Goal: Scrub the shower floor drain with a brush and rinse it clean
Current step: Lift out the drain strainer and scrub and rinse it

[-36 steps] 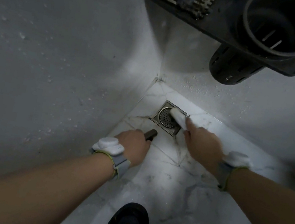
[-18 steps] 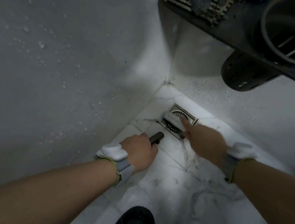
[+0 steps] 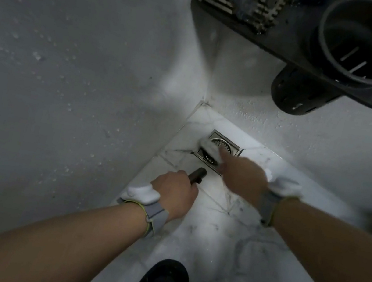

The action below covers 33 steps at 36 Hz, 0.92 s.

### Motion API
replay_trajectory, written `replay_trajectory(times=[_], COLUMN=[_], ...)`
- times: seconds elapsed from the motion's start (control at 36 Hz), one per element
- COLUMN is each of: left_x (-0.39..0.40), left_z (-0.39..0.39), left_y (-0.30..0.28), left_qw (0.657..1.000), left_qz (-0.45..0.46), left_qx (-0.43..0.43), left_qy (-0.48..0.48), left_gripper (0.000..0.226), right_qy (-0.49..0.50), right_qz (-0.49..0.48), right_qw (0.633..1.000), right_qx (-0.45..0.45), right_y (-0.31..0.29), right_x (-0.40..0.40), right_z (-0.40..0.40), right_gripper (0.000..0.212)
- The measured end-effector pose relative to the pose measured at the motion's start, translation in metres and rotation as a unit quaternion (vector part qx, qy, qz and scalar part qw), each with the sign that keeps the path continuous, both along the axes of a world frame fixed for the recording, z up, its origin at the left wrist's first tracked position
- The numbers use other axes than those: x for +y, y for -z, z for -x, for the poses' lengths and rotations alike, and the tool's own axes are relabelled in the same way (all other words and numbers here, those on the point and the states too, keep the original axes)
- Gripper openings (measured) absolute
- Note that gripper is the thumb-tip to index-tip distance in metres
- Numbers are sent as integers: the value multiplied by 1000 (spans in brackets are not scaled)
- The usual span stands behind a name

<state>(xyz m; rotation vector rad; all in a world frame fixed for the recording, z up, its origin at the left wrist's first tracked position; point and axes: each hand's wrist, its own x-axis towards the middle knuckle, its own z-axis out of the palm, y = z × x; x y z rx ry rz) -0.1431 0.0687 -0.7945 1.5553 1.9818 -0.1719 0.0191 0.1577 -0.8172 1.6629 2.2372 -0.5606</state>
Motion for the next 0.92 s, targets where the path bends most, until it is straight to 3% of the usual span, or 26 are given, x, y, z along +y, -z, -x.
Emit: replay_trajectory(times=[0.08,0.17,0.25,0.42,0.53,0.61,0.72,0.86,0.92], left_x=[1,-2,-1,5,12,27,45,44,42], left_z=[-2,-2,3,10,10,15,22,13,11], left_y=[2,4,6,6,7,8,5,13,17], left_qw=[1000,1000,1000,1000,999,999,998,996,993], left_qz=[-1,7,5,7,8,26,42,62,75], left_qx=[2,2,7,3,-23,-38,-46,-63,-87], left_qy=[5,-1,1,23,30,1,3,15,-11], left_gripper=[29,30,35,40,37,43,38,41,41], right_qy=[-17,17,43,117,207,344,458,515,521], right_qz=[-56,-25,-9,135,62,44,27,42,42], right_qw=[996,997,998,978,958,906,844,806,801], right_qx=[-72,-74,-36,108,188,241,278,287,290], right_y=[-3,-5,-3,-1,-10,-8,3,14,12], right_x=[29,17,-20,-31,-34,-38,-46,-58,-61], right_z=[-16,-39,-46,-27,-30,-36,-55,-78,-82], right_gripper=[54,53,52,52,39,39,20,62,53])
